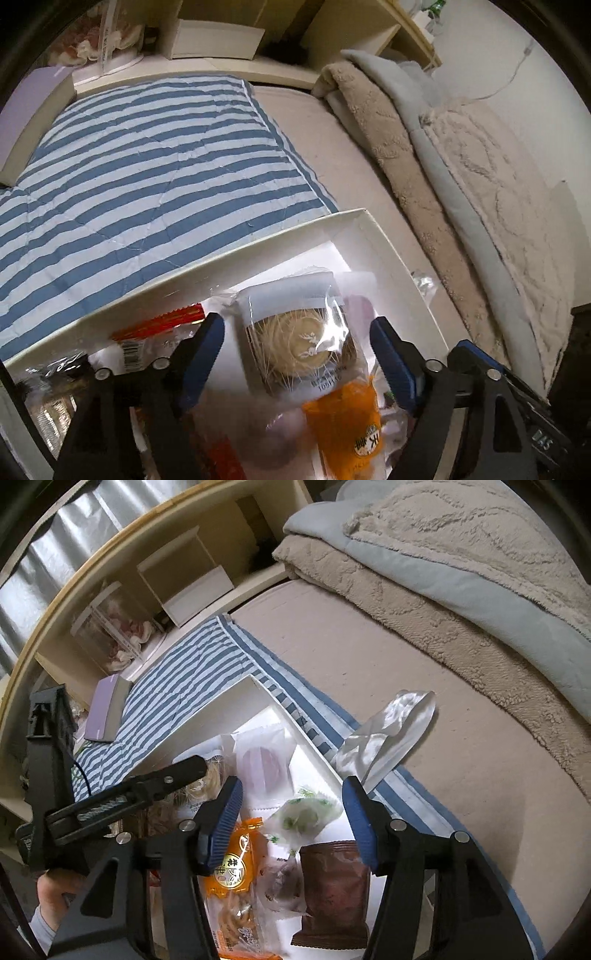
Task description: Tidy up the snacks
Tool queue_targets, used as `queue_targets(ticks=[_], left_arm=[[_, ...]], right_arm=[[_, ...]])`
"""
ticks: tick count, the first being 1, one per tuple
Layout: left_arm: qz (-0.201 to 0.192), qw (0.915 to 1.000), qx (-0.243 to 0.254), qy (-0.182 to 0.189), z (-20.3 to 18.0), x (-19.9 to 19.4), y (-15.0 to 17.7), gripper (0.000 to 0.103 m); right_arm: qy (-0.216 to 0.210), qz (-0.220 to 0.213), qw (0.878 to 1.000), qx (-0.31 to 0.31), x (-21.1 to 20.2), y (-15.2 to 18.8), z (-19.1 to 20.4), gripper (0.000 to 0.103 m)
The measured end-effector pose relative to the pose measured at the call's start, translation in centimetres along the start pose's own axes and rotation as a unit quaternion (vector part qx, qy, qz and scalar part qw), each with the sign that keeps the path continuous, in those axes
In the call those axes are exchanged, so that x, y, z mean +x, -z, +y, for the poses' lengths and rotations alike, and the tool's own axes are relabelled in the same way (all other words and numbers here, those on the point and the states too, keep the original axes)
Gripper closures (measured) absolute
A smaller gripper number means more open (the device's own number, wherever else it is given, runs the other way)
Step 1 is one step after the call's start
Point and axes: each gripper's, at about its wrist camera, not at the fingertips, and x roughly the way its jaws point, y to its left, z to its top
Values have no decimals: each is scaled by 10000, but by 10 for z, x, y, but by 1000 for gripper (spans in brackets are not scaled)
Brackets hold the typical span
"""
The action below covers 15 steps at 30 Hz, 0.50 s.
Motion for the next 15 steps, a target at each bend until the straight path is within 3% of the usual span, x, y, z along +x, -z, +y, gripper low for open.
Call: queue_targets(ticks=[3,7,9,15], left_arm=[[-38,10000,39,-27,-1,-11,5,7],[-48,9998,144,-86,-6,-28,14,0],[-51,9998,159,-115,-6,-37,19,0],[-153,9996,149,-177,-5,-69,29,0]], right_arm=[[18,9,10000,-11,-3,0,0,37],[71,-1,9999,-153,-11,3,3,6],[106,-36,9997,-229,-16,4,5,0],[232,-126,9987,-437,-32,6,12,0]])
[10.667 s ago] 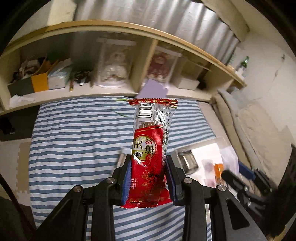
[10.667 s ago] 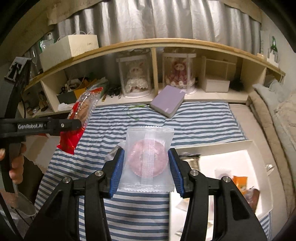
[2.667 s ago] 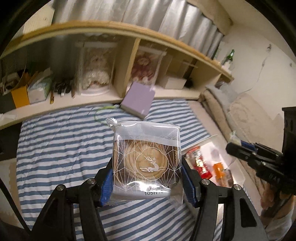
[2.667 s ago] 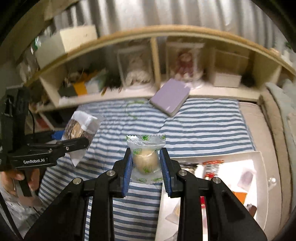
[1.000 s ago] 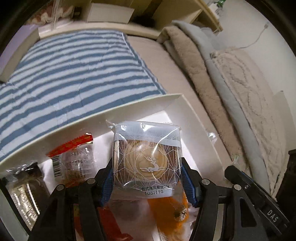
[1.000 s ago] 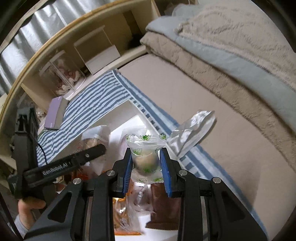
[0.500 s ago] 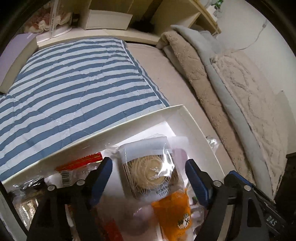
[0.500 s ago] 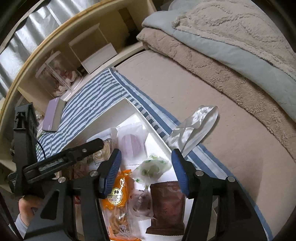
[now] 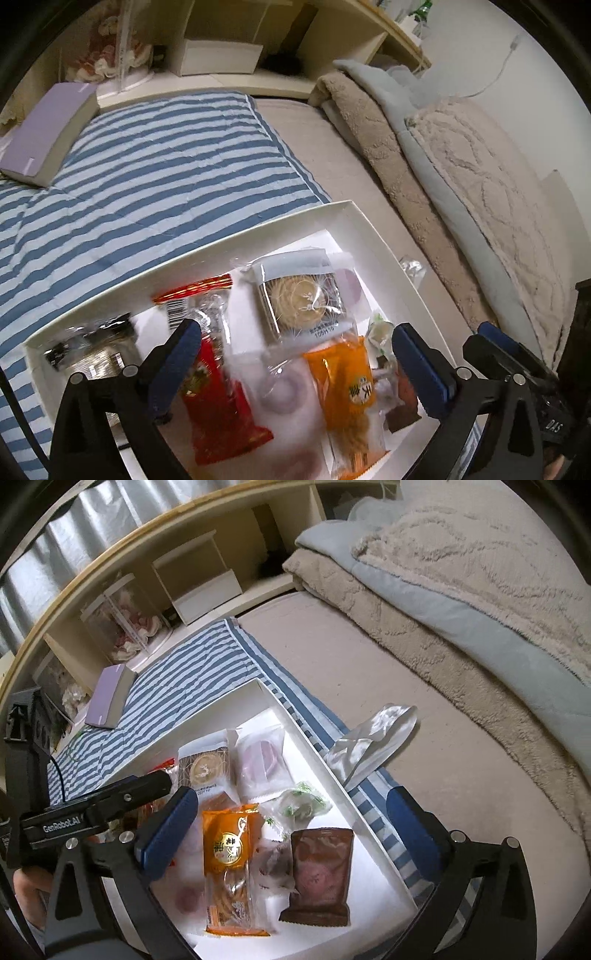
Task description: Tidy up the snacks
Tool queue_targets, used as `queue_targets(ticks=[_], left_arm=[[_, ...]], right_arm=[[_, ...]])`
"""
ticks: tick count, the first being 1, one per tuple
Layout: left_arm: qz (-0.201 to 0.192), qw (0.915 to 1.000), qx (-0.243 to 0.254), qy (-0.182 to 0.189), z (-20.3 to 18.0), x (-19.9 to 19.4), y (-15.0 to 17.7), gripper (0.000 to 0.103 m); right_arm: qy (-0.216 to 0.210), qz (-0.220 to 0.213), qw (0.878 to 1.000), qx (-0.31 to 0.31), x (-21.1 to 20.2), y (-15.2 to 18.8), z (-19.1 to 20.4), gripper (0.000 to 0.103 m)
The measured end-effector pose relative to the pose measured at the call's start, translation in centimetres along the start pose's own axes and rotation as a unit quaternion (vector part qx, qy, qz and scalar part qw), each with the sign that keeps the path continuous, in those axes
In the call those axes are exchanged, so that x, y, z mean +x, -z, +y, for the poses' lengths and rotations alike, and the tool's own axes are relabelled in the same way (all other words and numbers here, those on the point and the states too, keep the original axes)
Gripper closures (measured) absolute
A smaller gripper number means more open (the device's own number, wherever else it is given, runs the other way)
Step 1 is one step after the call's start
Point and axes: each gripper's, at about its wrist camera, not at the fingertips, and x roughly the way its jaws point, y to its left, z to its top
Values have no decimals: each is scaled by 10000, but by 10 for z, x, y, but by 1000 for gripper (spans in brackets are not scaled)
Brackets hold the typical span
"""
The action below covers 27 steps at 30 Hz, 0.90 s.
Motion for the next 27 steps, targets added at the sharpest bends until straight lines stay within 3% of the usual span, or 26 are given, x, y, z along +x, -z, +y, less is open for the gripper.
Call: queue_targets(ticks=[7,15,27], left_arm=[[-144,9998,35,-93,-1,-44,11,0],[-479,9985,116,-222,-8,-122,31,0],[-1044,9924,349,-556,-32,-246,108,1]], right_arm=[[60,-39,9998,-179,-17,3,12,0],[139,-58,9989,-433,-47,12,27,0],[-76,-395,9971,-645,-128,41,61,0]])
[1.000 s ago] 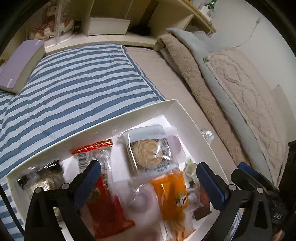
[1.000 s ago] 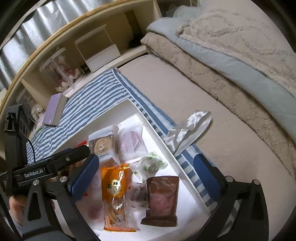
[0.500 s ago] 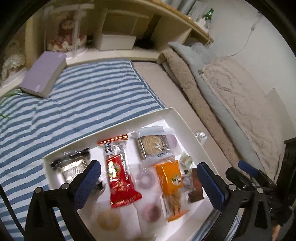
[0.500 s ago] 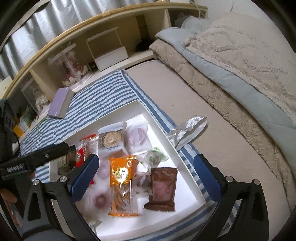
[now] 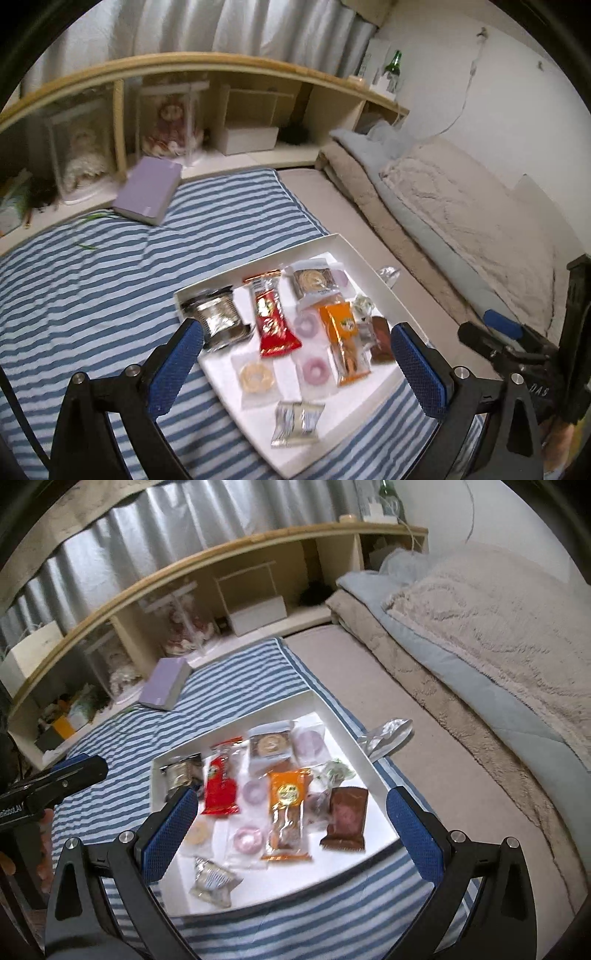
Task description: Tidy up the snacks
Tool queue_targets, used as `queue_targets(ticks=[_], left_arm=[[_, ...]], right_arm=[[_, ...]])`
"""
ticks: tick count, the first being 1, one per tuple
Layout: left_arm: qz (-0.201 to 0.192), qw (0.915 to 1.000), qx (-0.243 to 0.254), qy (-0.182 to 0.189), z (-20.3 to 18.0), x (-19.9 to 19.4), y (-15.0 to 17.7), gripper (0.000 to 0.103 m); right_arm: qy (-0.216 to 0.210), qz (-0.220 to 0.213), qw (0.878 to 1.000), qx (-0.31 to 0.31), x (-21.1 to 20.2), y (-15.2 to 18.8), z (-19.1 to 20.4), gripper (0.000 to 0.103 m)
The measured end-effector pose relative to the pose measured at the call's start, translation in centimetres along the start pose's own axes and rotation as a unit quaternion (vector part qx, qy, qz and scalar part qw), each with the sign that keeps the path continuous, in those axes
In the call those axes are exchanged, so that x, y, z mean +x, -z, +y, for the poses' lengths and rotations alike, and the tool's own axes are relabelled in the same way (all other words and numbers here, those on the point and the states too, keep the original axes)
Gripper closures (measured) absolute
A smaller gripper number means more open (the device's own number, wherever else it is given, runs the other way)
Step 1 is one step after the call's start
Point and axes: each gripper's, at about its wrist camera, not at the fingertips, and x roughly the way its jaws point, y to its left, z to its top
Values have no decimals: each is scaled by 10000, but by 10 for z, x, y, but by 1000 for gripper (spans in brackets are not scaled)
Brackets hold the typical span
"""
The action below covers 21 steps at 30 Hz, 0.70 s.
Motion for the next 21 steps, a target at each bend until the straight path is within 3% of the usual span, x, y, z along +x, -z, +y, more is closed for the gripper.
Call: queue_targets(ticks=[10,21], left_arm=[[-278,9987,-160,-408,3,-96,68,2],[-358,9952,-454,-789,14,-148,146,0]], right_arm=[[-167,-368,9989,-237,-64,29,25,0],[-225,-581,9960,-648,-89,83,58,0]])
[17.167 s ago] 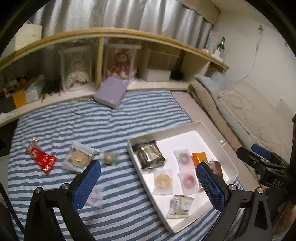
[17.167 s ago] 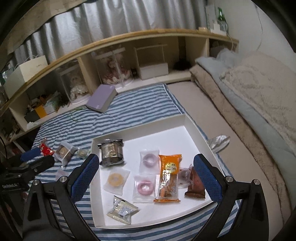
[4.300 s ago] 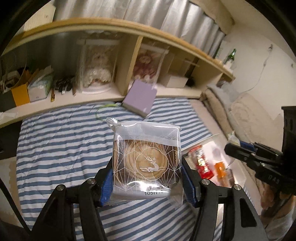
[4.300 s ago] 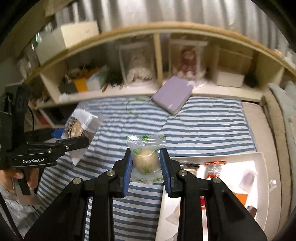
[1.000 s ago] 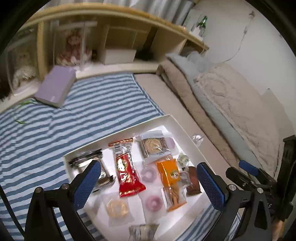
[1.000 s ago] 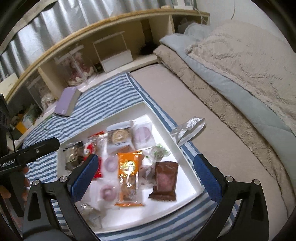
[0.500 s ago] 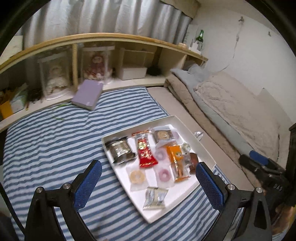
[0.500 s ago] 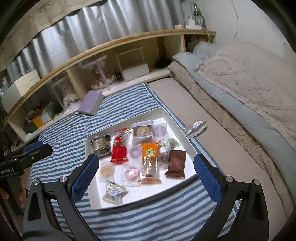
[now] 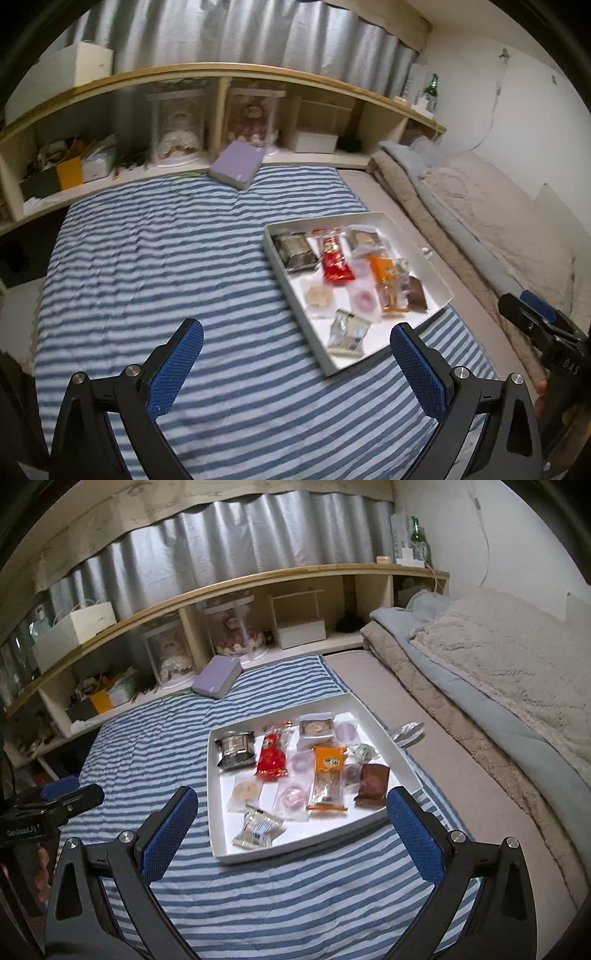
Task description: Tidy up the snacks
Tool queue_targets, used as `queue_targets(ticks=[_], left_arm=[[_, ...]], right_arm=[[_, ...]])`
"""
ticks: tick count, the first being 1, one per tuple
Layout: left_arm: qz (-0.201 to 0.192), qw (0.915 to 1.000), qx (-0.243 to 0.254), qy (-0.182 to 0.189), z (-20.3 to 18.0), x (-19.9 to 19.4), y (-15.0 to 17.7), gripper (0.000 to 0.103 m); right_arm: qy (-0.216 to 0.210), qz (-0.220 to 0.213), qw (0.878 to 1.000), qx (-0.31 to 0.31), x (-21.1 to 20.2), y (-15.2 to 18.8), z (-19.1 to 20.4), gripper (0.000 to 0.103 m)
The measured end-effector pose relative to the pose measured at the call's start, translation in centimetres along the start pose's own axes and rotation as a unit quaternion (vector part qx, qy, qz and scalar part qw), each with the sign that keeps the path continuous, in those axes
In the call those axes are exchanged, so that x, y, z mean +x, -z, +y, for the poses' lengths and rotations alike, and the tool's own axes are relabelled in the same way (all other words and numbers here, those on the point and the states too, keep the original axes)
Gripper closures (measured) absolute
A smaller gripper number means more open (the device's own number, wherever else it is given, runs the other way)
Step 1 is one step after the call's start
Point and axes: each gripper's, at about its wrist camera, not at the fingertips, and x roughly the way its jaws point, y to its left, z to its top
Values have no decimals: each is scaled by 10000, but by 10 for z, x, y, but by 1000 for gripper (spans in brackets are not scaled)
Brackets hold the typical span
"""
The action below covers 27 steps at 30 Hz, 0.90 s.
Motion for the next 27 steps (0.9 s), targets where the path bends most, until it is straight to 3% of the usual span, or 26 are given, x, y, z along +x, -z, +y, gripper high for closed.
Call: queue_targets(ticks=[15,27], left_arm=[[-572,9975,65,-414,12,-14,57,0],[-712,9956,379,-478,4,-6,72,0]], right_arm=[[371,-326,9987,-127,0,52,14,0],[475,-680,9960,-316,-9,59,21,0]])
